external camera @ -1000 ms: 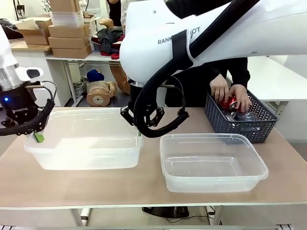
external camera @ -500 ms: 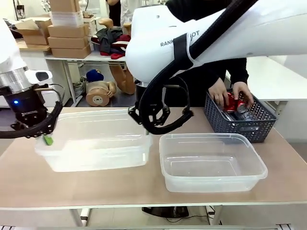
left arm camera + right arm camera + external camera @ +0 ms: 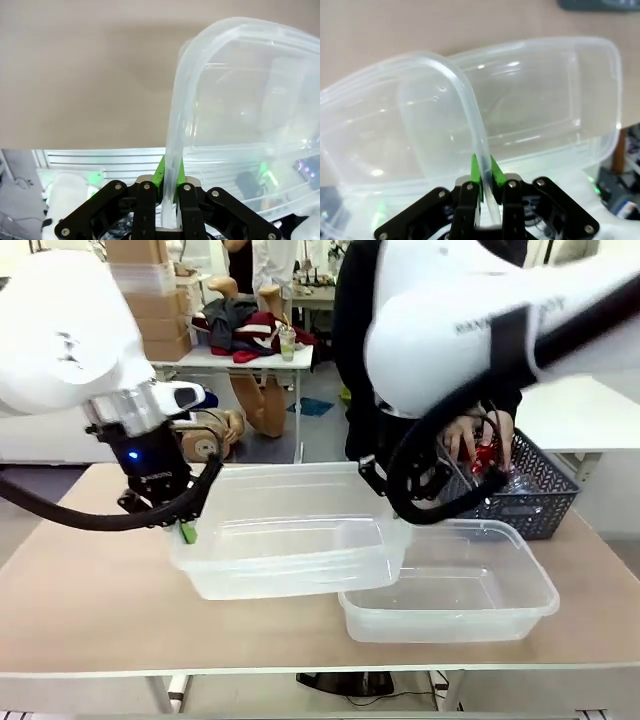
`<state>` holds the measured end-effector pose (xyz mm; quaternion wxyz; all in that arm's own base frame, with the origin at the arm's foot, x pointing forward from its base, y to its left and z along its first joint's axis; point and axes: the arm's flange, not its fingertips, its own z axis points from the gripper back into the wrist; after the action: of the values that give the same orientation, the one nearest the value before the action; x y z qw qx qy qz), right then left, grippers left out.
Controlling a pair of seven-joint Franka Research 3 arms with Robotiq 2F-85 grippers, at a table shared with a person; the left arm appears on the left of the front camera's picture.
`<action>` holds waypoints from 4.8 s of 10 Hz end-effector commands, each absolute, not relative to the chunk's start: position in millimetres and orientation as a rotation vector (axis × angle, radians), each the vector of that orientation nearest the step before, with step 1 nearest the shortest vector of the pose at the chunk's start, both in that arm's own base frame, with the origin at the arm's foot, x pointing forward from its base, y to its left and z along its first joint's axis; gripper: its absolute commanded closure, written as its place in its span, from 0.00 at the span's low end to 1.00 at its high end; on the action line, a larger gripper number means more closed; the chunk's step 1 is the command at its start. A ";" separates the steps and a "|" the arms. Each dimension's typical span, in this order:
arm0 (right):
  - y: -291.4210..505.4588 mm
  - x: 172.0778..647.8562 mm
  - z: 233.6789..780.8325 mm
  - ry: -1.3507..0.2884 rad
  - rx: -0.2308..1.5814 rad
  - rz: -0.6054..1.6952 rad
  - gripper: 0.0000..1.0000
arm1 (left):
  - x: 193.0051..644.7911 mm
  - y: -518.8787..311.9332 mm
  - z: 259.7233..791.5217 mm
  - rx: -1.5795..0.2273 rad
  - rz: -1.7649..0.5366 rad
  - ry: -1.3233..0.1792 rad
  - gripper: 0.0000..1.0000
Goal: Sort the waste into each basket.
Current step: Pick up the Organizing box on the left side of the table and lift it, then offer the picked Organizing box to the human.
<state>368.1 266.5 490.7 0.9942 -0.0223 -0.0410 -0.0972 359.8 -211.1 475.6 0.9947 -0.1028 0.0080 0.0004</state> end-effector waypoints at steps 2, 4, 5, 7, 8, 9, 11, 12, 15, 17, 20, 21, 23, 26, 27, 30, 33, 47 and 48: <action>215.3 346.1 490.5 -0.174 0.051 -0.295 0.94 | 389.6 -254.0 488.2 -0.211 0.031 0.075 0.94; 201.5 349.0 497.7 -0.200 0.075 -0.325 0.94 | 408.4 -260.6 502.1 -0.214 0.071 0.099 0.94; 198.7 351.8 502.9 -0.221 0.099 -0.324 0.94 | 411.1 -259.6 506.4 -0.228 0.085 0.094 0.94; 195.6 363.5 510.6 -0.212 0.114 -0.335 0.94 | 412.3 -257.7 507.2 -0.211 0.086 0.073 0.94; 198.3 367.2 512.6 -0.214 0.122 -0.390 0.94 | 416.6 -254.8 505.7 -0.203 0.080 0.075 0.94; 201.9 370.3 512.6 -0.219 0.130 -0.422 0.94 | 422.9 -249.8 504.5 -0.200 0.068 0.077 0.94; 199.1 359.5 510.3 -0.197 0.086 -0.341 0.94 | 418.1 -256.2 503.0 -0.224 0.032 0.056 0.94; 199.1 359.5 510.3 -0.197 0.086 -0.341 0.94 | 418.1 -256.2 503.0 -0.224 0.032 0.056 0.94; 199.1 359.5 510.3 -0.197 0.086 -0.341 0.94 | 418.1 -256.2 503.0 -0.224 0.032 0.056 0.94; 199.1 359.5 510.3 -0.197 0.086 -0.341 0.94 | 418.1 -256.2 503.0 -0.224 0.032 0.056 0.94; 199.1 359.5 510.3 -0.197 0.086 -0.341 0.94 | 418.1 -256.2 503.0 -0.224 0.032 0.056 0.94; 199.1 359.5 510.3 -0.197 0.086 -0.341 0.94 | 418.1 -256.2 503.0 -0.224 0.032 0.056 0.94; 199.1 359.5 510.3 -0.197 0.086 -0.341 0.94 | 418.1 -256.2 503.0 -0.224 0.032 0.056 0.94; 199.1 359.5 510.3 -0.197 0.086 -0.341 0.94 | 418.1 -256.2 503.0 -0.224 0.032 0.056 0.94; 199.1 359.5 510.3 -0.197 0.086 -0.341 0.94 | 418.1 -256.2 503.0 -0.224 0.032 0.056 0.94; 199.1 359.5 510.3 -0.197 0.086 -0.341 0.94 | 418.1 -256.2 503.0 -0.224 0.032 0.056 0.94; 199.1 359.5 510.3 -0.197 0.086 -0.341 0.94 | 418.1 -256.2 503.0 -0.224 0.032 0.056 0.94; 199.1 359.5 510.3 -0.197 0.086 -0.341 0.94 | 418.1 -256.2 503.0 -0.224 0.032 0.056 0.94; 199.1 359.5 510.3 -0.197 0.086 -0.341 0.94 | 418.1 -256.2 503.0 -0.224 0.032 0.056 0.94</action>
<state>358.9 202.7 507.1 0.9817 0.0387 -0.0909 -0.1627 419.3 -256.5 501.1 0.9940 -0.1059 0.0244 0.0093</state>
